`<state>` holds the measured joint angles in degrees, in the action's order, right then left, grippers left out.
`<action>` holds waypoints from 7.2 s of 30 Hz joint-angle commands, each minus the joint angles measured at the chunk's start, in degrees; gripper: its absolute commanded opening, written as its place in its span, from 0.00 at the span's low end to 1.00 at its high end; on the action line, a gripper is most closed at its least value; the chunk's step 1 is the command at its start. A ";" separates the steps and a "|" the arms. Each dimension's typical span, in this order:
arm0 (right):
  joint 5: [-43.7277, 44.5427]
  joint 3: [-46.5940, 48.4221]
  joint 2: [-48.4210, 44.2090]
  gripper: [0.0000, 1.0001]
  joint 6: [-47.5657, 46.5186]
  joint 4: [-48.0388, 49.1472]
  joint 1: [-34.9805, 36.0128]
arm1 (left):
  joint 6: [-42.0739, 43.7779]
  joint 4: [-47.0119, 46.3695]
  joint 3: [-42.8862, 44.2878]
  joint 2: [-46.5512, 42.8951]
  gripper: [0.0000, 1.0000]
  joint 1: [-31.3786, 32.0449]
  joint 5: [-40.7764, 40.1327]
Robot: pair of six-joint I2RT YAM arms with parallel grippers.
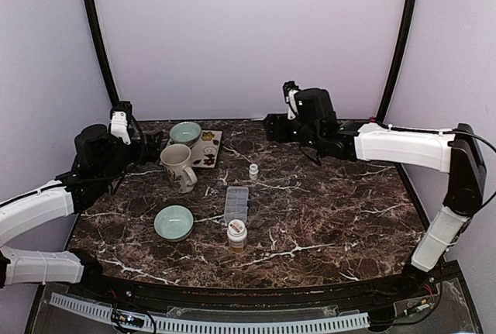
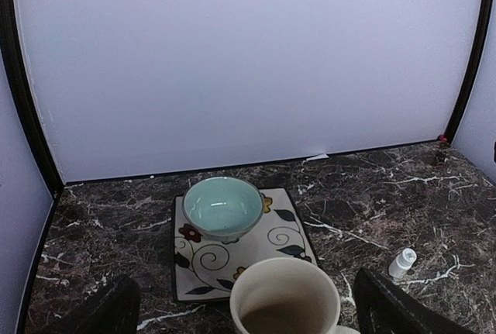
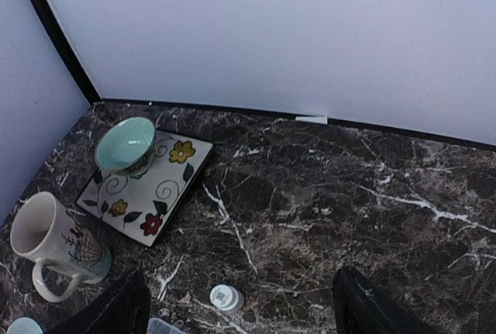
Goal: Sort the pills into containers
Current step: Pick up the pill container from the center of the board, then pass from the right arm to the left, then open the compartment of the pill container.
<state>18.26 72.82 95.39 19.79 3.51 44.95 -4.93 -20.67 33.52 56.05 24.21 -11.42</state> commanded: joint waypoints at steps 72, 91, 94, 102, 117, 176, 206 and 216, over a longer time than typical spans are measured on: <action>-4.16 36.10 37.67 0.57 30.70 -46.88 13.23 | -14.50 13.02 1.00 1.69 0.99 20.36 -28.50; -7.66 30.96 19.27 0.54 26.29 -29.82 12.53 | -3.79 -0.52 -1.14 0.16 0.99 20.44 1.37; -8.32 28.47 16.73 0.54 26.93 -27.85 12.51 | -4.02 -3.81 -0.92 2.31 0.99 20.57 5.32; -9.16 23.38 13.34 0.55 28.89 -22.94 12.40 | -3.89 -8.15 1.92 8.27 0.99 22.73 11.44; -9.76 21.17 11.50 0.55 29.52 -20.10 12.36 | -7.14 5.91 12.42 17.67 0.99 23.52 19.08; -9.32 0.17 -3.54 0.91 19.38 -4.31 10.27 | -27.55 10.12 20.68 25.29 0.00 12.55 37.58; -42.39 -23.60 -5.68 0.74 34.35 40.75 -0.51 | -32.24 4.72 34.94 40.69 0.00 8.31 74.24; -42.97 -24.29 -4.57 0.64 36.34 43.31 -0.52 | -33.57 2.62 35.39 41.70 0.00 8.16 75.06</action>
<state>-23.68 49.04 90.96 54.98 42.37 44.71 -38.09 -15.53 66.78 97.62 32.73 61.84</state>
